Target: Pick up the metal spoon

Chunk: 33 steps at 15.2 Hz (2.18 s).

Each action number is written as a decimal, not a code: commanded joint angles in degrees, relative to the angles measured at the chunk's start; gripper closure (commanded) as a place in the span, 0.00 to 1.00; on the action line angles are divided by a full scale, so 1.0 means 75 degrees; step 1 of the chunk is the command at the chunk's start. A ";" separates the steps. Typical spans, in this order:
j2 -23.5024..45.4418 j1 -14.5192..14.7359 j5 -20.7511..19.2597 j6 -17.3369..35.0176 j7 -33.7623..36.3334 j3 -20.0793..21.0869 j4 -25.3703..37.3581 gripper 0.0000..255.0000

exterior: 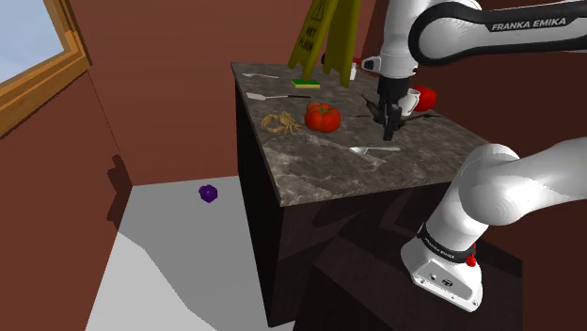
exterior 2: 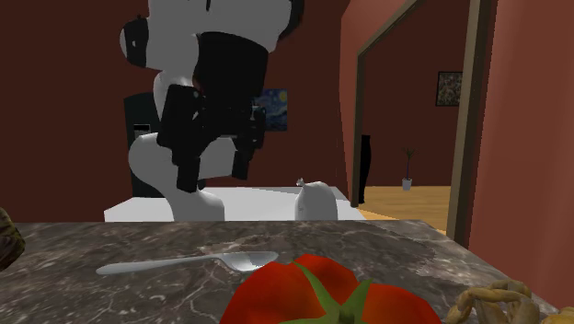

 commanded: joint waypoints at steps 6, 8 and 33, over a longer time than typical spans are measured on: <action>0.0001 -0.0049 -0.1469 0.1369 -0.1715 -0.0732 -0.0990 0.00; 0.0059 -0.0066 -0.1518 0.1594 -0.1662 -0.0765 -0.1163 0.00; -0.0088 -0.0019 -0.1372 0.0891 -0.1829 -0.0662 -0.0589 1.00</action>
